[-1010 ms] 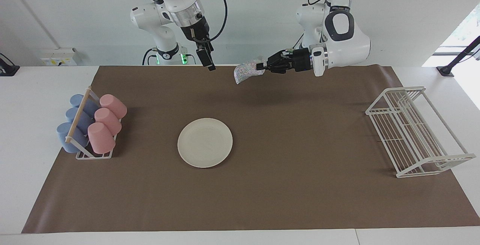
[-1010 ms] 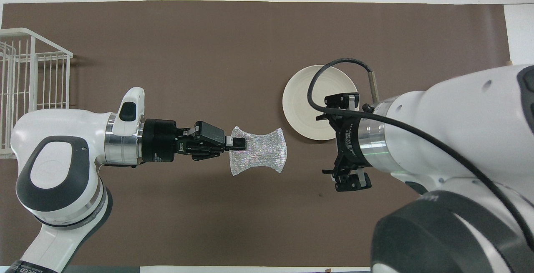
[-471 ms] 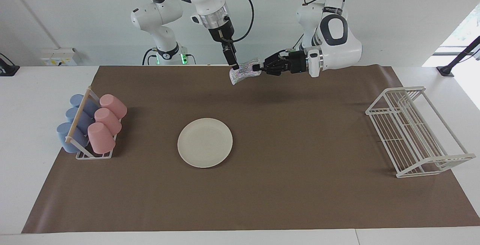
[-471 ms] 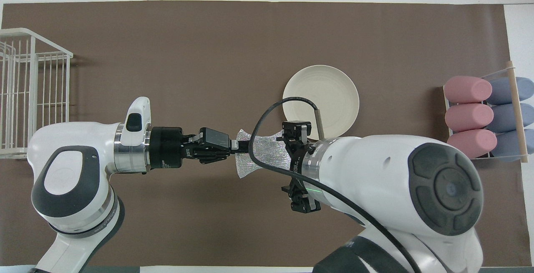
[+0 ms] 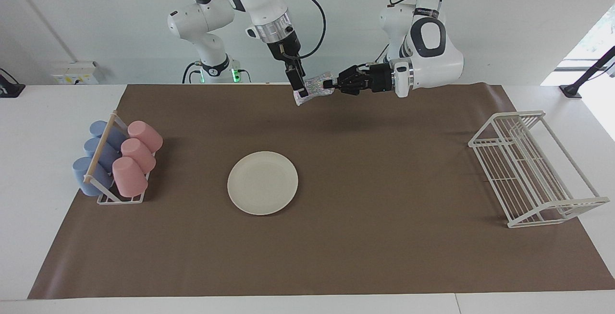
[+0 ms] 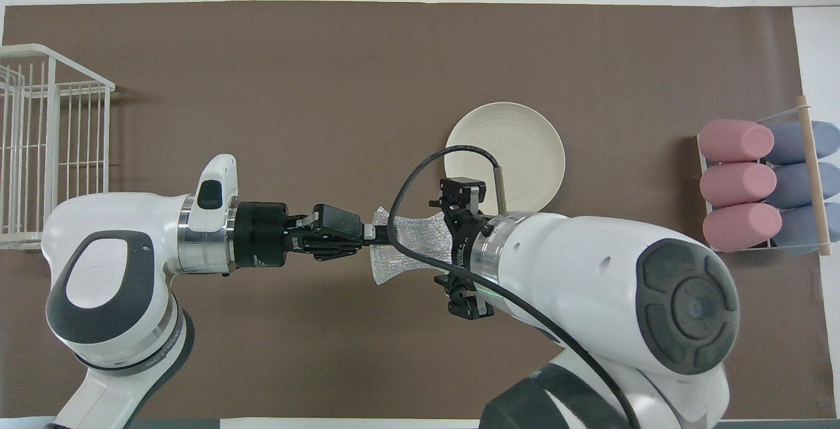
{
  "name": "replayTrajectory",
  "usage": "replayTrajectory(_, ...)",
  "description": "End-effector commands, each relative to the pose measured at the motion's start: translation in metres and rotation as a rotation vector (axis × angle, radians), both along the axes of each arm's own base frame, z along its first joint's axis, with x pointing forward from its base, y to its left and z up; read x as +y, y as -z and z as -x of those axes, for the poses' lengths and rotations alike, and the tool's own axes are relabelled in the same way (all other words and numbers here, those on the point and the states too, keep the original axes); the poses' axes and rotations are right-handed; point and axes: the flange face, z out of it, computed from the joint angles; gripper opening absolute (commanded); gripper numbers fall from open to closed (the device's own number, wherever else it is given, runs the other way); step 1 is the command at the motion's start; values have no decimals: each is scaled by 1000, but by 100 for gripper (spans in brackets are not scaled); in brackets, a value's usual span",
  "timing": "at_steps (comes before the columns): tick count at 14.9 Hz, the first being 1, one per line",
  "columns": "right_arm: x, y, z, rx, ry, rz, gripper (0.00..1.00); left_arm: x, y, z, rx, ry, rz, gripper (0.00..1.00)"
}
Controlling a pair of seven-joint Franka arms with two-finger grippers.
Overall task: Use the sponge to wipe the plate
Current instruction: 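Grasp the sponge with the right gripper while the left gripper releases it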
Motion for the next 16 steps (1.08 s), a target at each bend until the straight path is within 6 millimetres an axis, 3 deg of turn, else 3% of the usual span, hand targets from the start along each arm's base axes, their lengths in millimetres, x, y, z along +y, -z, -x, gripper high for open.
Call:
replayTrajectory(1,3,1,5,-4,4,-19,92,5,-3,10,-3,1,30,0)
replayTrajectory(3,3,1,5,0,4,-26,78,5,-3,9,-3,1,31,0)
replayTrajectory(5,2,6,7,6,4,-21,72,5,-3,10,-3,3,30,0)
replayTrajectory(6,3,6,8,7,0,-20,60,5,-4,10,-3,5,33,0)
replayTrajectory(8,3,6,8,9,1,-22,25,5,-4,11,-4,7,35,0)
replayTrajectory(9,6,7,10,11,-5,-22,15,5,-4,11,-4,8,34,0)
replayTrajectory(13,8,6,10,17,-2,-34,0,5,-4,11,-3,9,34,0)
replayTrajectory(16,7,5,9,13,-2,-37,0,5,-4,11,-3,9,33,0)
